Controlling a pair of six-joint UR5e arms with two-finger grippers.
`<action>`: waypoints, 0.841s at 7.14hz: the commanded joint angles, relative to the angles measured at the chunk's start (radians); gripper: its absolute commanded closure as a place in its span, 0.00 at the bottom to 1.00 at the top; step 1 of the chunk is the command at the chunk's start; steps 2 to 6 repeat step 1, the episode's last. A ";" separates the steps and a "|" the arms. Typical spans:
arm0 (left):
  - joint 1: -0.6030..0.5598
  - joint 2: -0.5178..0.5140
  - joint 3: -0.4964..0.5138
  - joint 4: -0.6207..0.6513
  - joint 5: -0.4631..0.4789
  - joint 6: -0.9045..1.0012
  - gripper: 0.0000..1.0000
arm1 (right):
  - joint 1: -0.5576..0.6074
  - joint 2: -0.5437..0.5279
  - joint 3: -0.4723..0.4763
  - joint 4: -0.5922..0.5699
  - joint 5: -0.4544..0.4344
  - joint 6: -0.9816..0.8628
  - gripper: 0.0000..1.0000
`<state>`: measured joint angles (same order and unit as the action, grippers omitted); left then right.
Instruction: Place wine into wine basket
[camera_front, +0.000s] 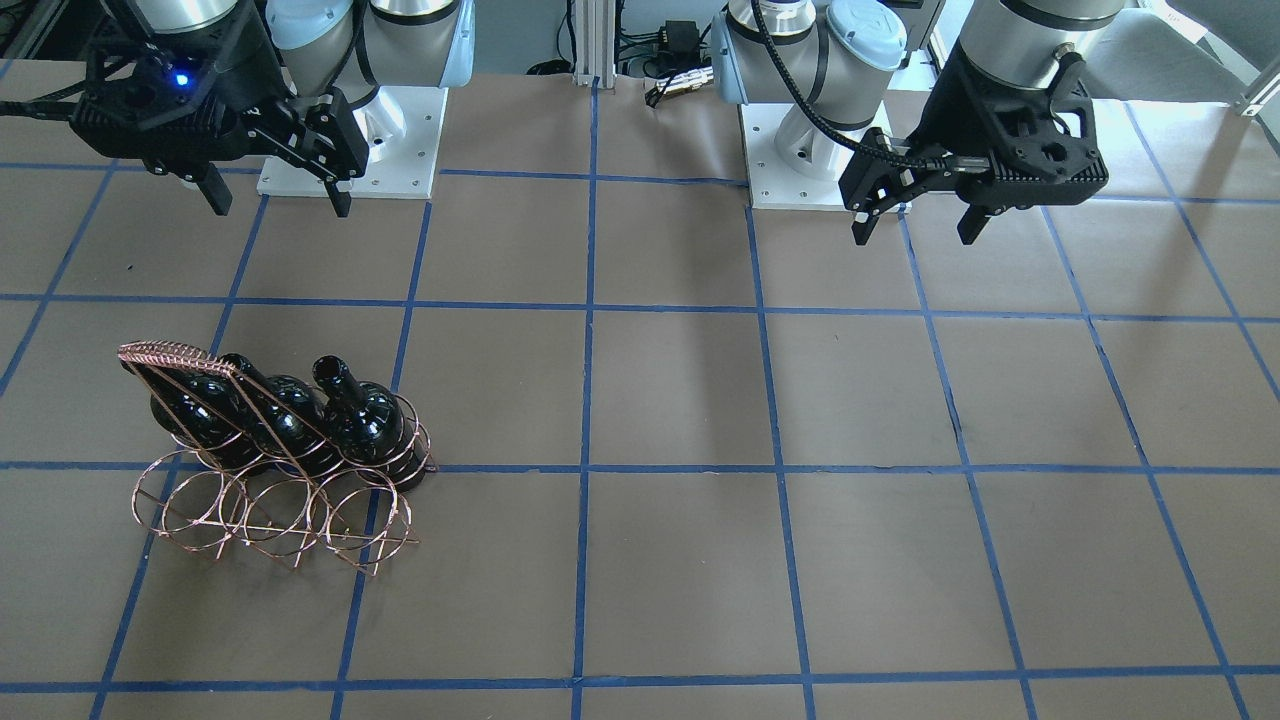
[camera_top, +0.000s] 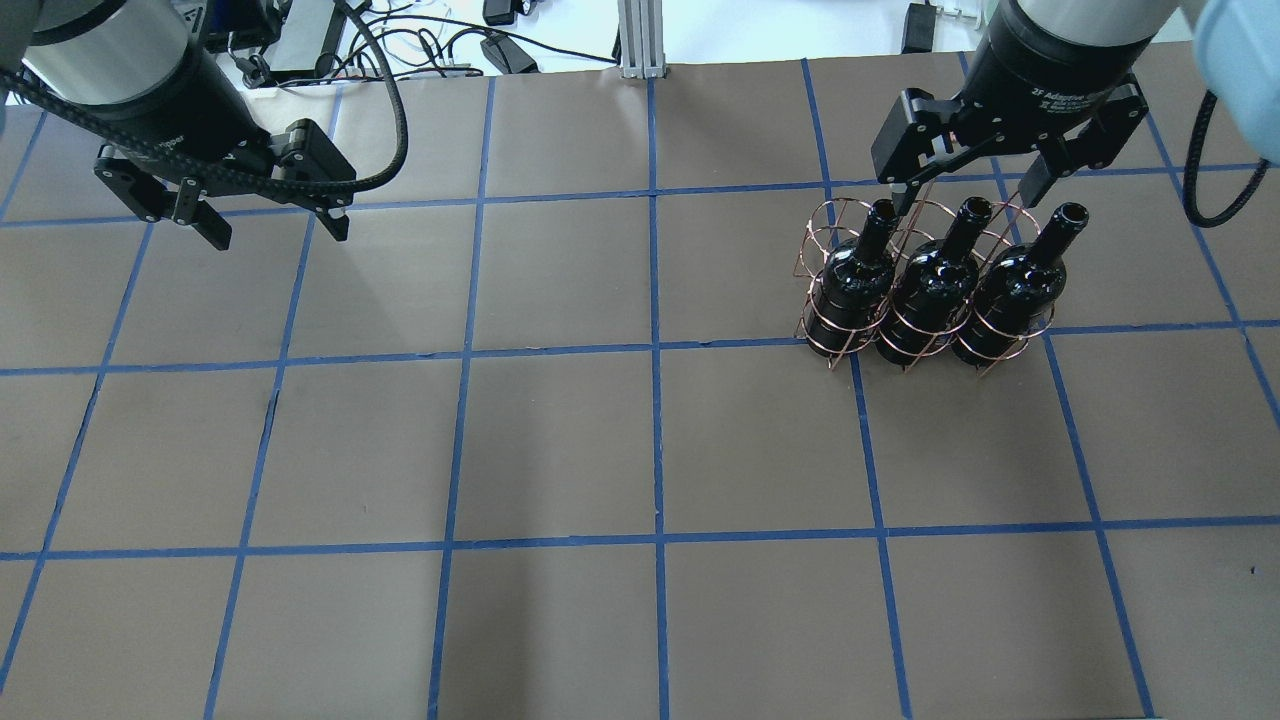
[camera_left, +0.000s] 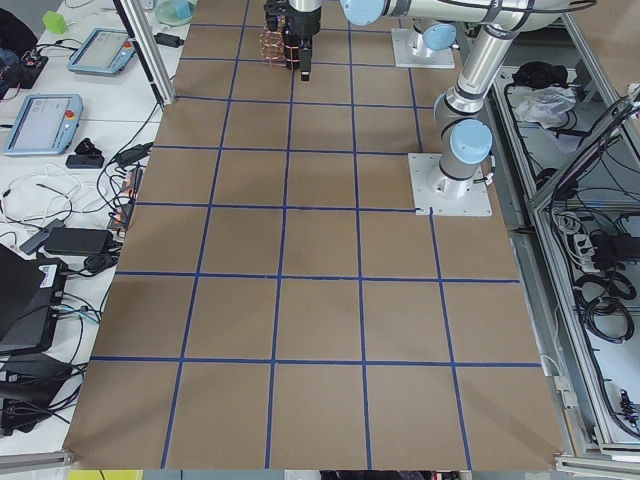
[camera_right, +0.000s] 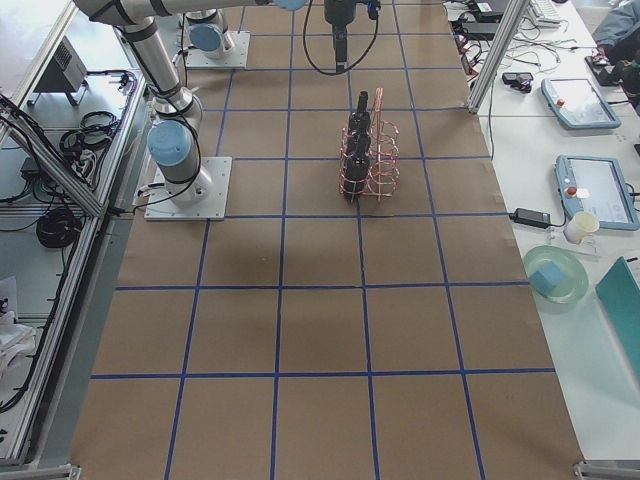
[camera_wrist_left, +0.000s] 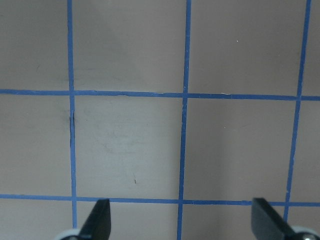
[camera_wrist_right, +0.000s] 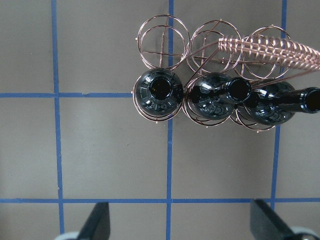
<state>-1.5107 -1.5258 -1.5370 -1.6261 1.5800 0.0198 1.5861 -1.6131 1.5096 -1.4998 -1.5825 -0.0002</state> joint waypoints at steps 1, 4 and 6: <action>0.000 0.000 -0.002 0.000 0.002 0.000 0.00 | 0.000 -0.001 0.000 0.001 -0.001 -0.001 0.00; 0.000 0.000 -0.002 0.000 0.002 0.000 0.00 | 0.000 -0.001 0.000 0.001 -0.001 -0.001 0.00; 0.000 0.000 -0.002 0.000 0.002 0.000 0.00 | 0.000 -0.001 0.000 0.001 -0.001 -0.001 0.00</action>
